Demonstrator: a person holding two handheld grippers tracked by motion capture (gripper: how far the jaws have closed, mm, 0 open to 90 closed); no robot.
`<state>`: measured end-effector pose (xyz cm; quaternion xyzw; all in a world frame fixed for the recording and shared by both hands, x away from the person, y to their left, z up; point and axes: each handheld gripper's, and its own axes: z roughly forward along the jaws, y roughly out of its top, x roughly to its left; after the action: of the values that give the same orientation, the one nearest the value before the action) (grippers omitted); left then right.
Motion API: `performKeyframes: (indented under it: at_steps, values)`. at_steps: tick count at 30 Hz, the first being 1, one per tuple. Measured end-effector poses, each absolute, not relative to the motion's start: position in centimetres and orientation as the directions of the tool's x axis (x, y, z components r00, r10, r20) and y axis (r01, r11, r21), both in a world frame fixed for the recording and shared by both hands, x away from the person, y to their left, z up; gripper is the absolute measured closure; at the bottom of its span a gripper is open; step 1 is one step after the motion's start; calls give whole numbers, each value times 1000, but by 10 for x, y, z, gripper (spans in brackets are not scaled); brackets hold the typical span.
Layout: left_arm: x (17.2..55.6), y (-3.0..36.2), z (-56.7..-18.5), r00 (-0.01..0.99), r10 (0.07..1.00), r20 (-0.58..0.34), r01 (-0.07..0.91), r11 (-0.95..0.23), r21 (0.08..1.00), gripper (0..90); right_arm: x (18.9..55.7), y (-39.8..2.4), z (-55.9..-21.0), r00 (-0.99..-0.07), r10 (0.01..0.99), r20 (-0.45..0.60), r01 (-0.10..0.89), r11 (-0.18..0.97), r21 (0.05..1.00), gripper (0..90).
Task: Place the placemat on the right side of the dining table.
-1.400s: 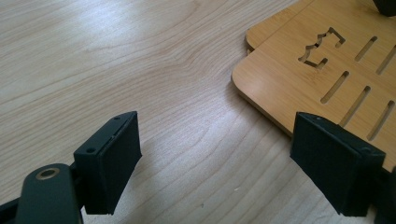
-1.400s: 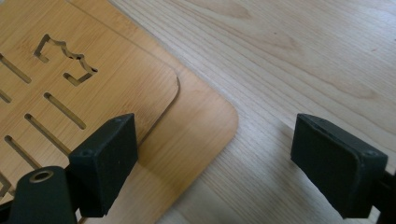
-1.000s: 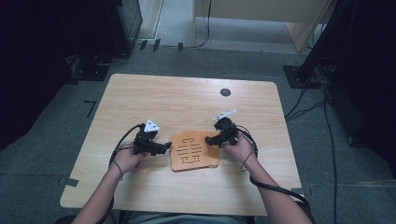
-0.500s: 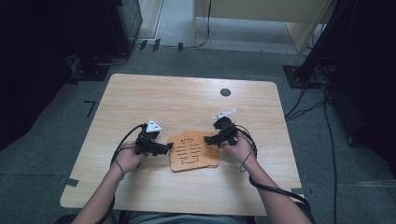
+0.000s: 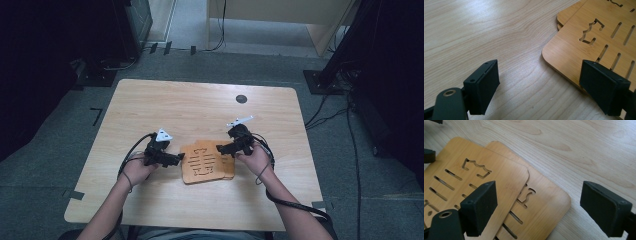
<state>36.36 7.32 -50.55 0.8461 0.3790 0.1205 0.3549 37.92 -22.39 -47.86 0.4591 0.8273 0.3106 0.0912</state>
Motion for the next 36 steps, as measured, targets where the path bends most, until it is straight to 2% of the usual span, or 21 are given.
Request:
performKeyframes:
  at_steps: [16,36]
  values:
    - [364,75,-508,682,730,-54,562,-475,677,153,372,-211,-475,-595,795,114,678,421,603,142]
    - [364,75,-512,681,729,-69,559,-458,691,127,368,-188,-491,-636,753,168,696,467,546,151]
